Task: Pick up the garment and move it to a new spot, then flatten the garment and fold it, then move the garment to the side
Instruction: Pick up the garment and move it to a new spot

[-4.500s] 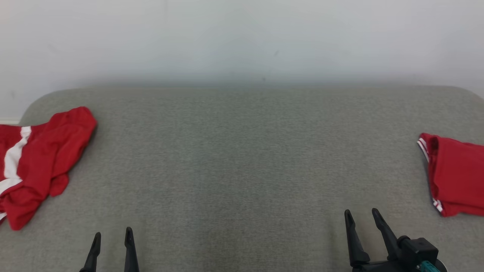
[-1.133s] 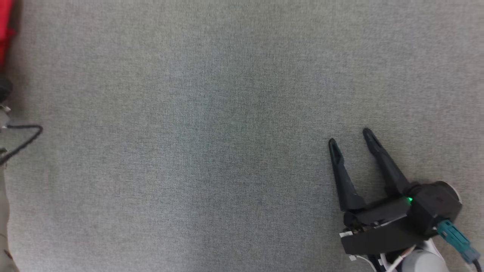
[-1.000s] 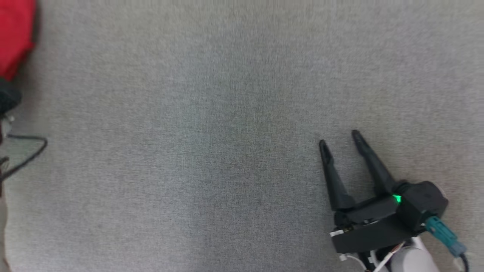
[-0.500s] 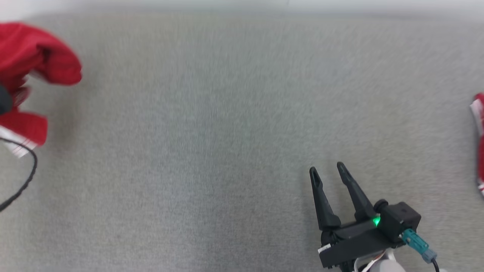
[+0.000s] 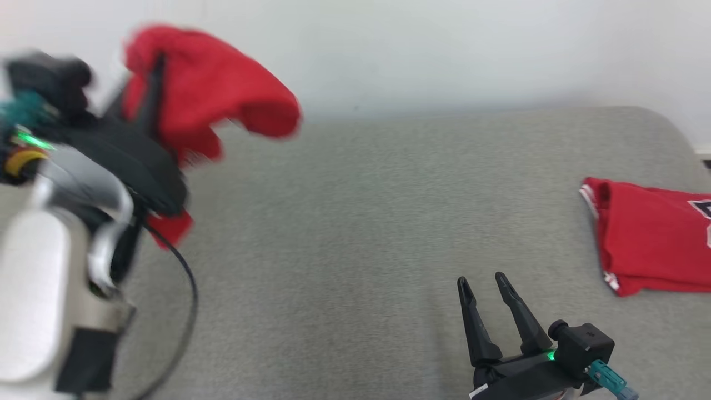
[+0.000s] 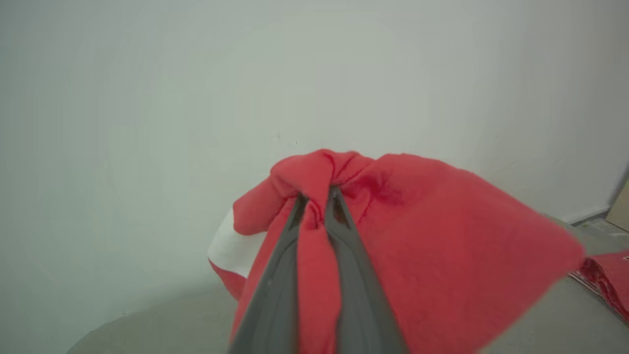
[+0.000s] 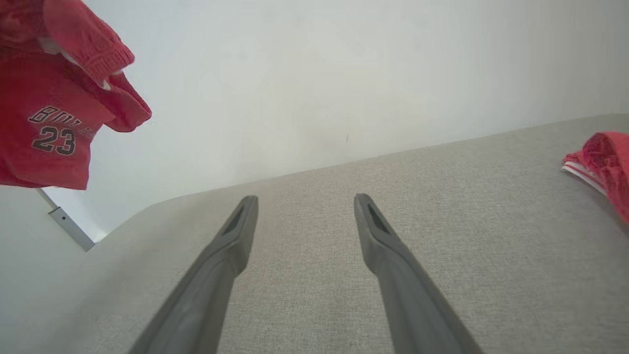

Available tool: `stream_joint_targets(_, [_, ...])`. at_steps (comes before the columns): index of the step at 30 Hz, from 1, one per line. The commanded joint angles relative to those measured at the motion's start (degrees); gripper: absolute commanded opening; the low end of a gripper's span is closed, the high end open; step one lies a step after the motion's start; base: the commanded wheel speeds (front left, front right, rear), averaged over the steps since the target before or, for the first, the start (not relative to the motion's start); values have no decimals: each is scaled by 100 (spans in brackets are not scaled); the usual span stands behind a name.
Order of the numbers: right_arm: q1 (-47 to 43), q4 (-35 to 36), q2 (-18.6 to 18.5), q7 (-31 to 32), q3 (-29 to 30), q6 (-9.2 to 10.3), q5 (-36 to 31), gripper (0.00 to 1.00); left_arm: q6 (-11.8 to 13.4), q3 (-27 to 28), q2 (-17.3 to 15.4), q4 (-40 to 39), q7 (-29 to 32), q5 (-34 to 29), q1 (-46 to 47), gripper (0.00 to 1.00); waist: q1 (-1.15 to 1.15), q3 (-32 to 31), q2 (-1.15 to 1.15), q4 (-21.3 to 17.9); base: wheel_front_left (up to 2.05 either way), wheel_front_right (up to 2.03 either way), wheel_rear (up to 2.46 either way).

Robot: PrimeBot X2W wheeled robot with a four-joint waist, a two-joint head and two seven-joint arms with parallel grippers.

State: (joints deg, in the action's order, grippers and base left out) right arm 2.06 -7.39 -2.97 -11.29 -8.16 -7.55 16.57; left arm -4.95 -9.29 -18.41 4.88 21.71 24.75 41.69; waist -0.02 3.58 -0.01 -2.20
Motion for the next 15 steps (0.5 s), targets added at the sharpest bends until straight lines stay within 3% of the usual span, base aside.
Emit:
stream_joint_targets(1, [-83,24,17,9,6,9,-1,100,26,-111,76,-110,-53,-65,-254,0,2,-302,1,-639,0,0,0])
stream_joint_targets(10, [-56,176,19,156,-15,9,-92,100,80,-619,855,180,-423,167,-965,0,2,-44,1,-1368,0,0,0])
stream_joint_targets(15, [-5,203,20,153,-66,9,-61,100,39,-869,1075,729,-602,106,-1022,0,2,100,1,-1626,0,0,0])
